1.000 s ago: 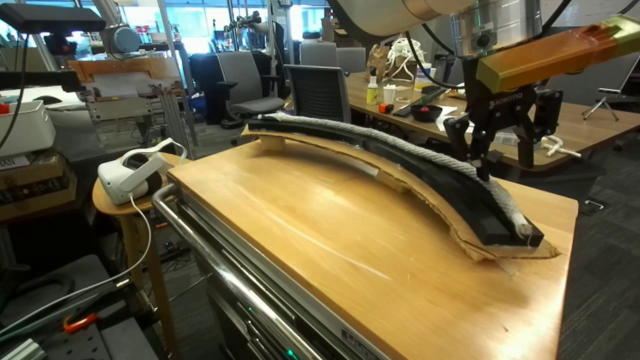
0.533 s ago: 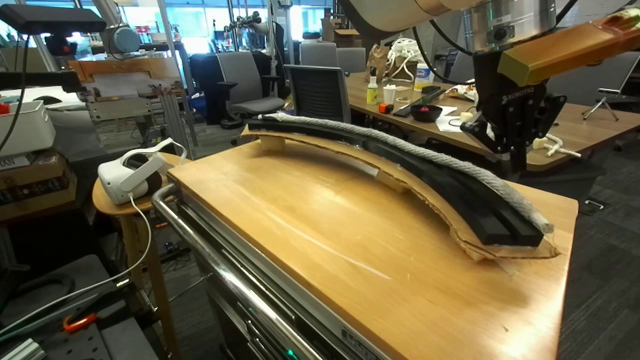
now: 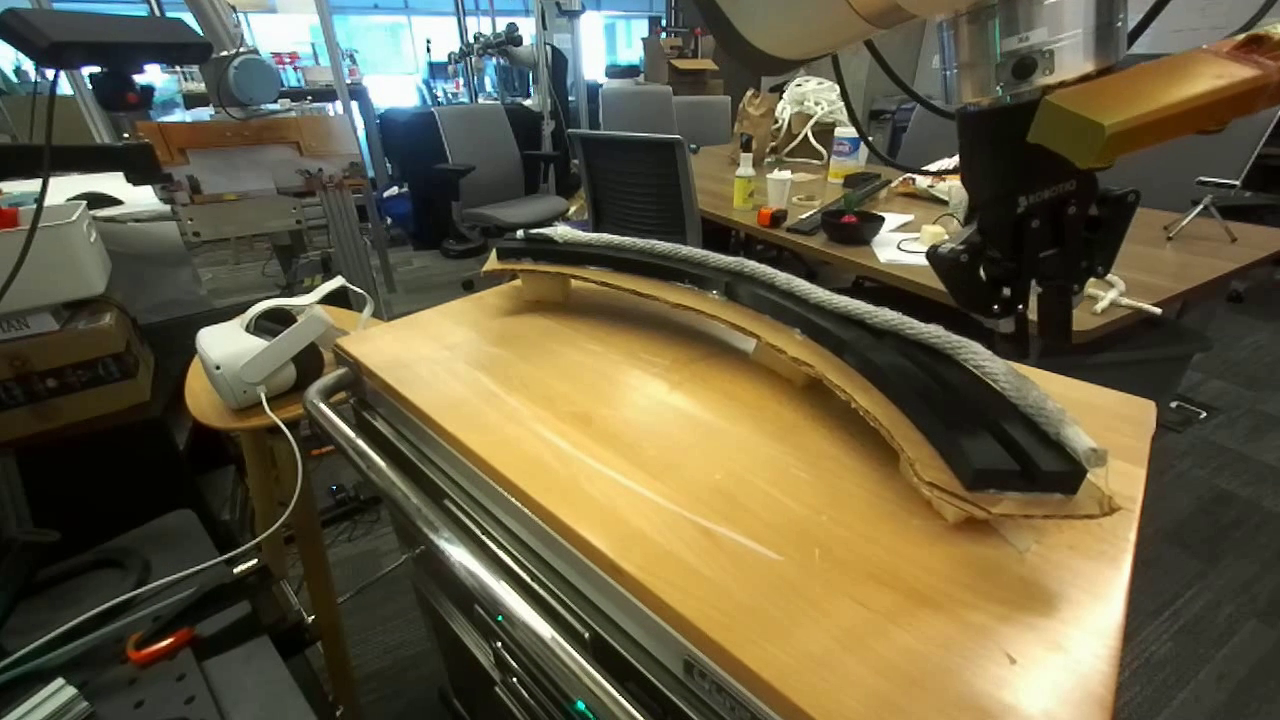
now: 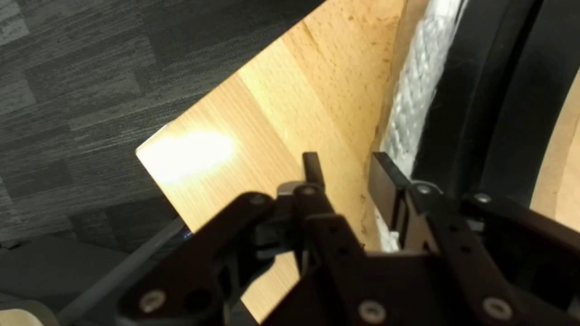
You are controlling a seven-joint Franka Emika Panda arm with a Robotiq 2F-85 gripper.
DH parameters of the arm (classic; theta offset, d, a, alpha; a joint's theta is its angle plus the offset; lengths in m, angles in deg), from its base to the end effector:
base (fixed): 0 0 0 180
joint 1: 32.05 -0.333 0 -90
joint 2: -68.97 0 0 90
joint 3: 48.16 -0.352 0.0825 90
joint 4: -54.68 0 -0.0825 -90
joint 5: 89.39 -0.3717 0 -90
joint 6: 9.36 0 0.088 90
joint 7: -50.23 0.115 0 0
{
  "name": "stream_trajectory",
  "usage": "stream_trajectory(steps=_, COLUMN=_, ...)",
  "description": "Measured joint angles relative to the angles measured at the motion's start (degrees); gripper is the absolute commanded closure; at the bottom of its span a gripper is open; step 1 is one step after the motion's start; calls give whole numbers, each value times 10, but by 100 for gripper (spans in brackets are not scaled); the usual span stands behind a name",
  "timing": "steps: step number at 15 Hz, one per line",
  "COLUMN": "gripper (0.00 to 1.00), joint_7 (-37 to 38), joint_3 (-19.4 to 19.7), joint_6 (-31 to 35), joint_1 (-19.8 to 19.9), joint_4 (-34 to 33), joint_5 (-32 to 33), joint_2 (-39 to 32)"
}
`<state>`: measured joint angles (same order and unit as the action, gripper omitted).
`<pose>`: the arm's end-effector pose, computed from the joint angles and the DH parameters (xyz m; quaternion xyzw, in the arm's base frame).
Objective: Place the rope along the black object
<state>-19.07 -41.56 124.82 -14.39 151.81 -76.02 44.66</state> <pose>0.6328 -0.2791 0.4059 0.8788 0.4498 -0.0082 0.1590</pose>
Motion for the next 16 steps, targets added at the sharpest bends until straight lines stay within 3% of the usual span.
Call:
stream_trajectory(steps=4, gripper=2, joint_7=0, joint_3=12, joint_6=-39, joint_1=-3, joint_4=-17, joint_5=36, joint_2=7)
stream_trajectory(steps=5, gripper=0, joint_7=-1, joint_3=13, joint_6=-45, joint_1=-4, joint_4=-20, joint_5=41, joint_2=8)
stream_trajectory(steps=16, gripper=0, joint_7=-35, joint_3=-4, joint_6=-47, joint_1=-8, joint_4=-25, joint_5=28, joint_2=-3)
